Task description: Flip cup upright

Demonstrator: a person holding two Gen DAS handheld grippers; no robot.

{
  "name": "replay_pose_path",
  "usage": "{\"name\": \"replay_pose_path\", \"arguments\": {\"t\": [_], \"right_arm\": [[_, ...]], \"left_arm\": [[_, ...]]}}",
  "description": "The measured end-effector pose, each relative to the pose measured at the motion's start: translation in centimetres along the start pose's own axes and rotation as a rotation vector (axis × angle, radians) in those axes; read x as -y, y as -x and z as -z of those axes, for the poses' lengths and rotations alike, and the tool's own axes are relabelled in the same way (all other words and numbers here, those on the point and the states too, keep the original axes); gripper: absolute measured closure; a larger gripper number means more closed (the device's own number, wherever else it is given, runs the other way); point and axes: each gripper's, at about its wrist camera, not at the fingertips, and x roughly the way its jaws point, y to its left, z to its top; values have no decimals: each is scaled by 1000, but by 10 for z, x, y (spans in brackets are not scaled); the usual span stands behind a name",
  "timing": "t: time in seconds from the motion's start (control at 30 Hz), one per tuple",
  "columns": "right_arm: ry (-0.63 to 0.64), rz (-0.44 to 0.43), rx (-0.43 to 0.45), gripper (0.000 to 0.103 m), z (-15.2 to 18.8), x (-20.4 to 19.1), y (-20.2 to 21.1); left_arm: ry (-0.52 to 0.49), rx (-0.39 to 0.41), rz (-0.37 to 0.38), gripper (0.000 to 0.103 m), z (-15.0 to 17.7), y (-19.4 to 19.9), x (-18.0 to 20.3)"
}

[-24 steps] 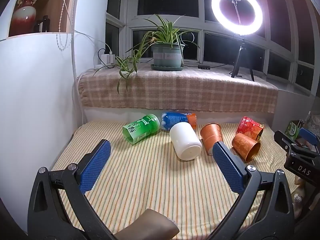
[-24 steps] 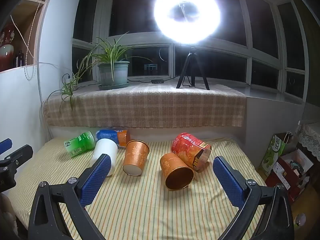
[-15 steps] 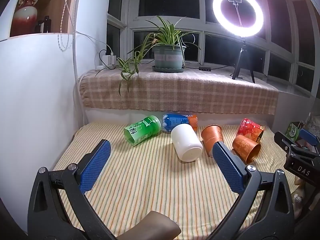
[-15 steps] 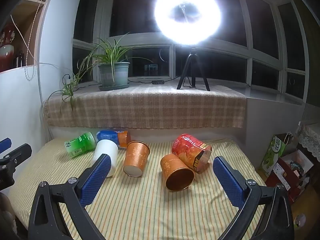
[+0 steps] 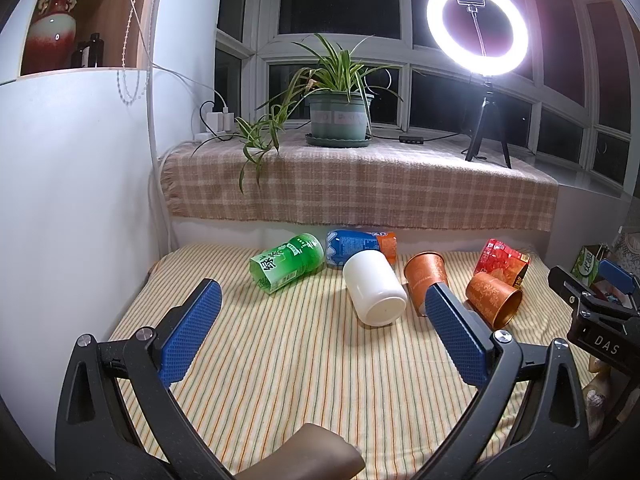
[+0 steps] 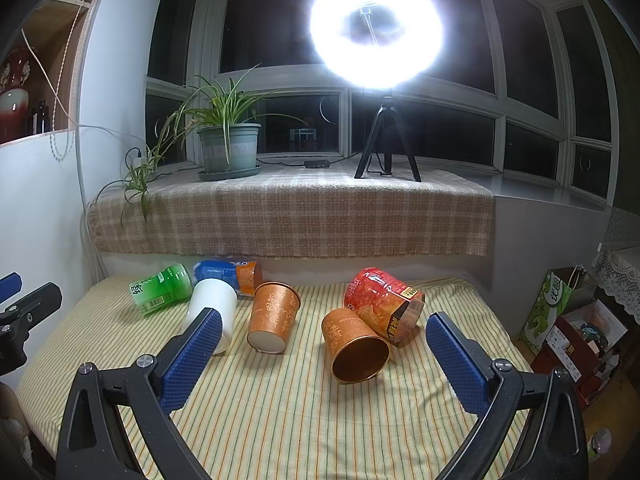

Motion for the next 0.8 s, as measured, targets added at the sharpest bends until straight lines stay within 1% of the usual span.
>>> {"name": "replay_pose_path", "arguments": {"t": [0.8], "right_arm": [[-2, -1, -4, 0, 0, 1, -1]], "left_arm": [[-1, 0, 0, 0, 0, 2, 0]]}}
